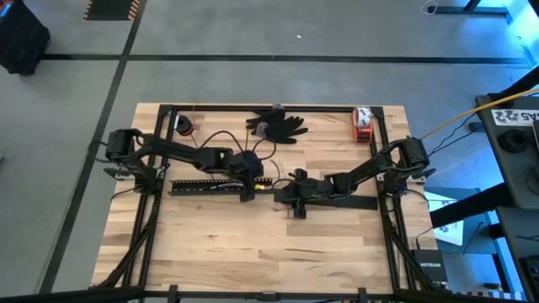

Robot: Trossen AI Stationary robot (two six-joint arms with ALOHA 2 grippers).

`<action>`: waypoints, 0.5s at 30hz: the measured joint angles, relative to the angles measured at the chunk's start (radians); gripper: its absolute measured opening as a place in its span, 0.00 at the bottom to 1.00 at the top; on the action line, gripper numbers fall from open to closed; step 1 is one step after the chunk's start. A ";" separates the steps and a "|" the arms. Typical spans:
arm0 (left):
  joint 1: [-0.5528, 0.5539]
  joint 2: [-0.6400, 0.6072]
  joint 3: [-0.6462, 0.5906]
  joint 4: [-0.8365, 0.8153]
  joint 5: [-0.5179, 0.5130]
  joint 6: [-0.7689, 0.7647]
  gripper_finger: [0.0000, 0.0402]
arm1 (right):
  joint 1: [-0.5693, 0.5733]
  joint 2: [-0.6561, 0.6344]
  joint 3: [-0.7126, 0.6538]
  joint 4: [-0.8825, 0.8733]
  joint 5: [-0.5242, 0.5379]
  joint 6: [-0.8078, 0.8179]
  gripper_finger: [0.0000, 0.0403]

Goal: Ziptie cables
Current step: Close the black cable duct lid

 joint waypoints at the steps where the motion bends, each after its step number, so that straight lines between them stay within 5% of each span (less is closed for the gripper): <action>1: 0.004 0.007 0.000 0.009 0.000 0.000 0.71 | 0.000 0.000 0.000 0.003 -0.001 0.000 0.61; 15: -0.028 0.108 0.000 0.143 0.009 0.020 0.72 | 0.000 0.000 0.000 0.000 0.000 -0.026 0.58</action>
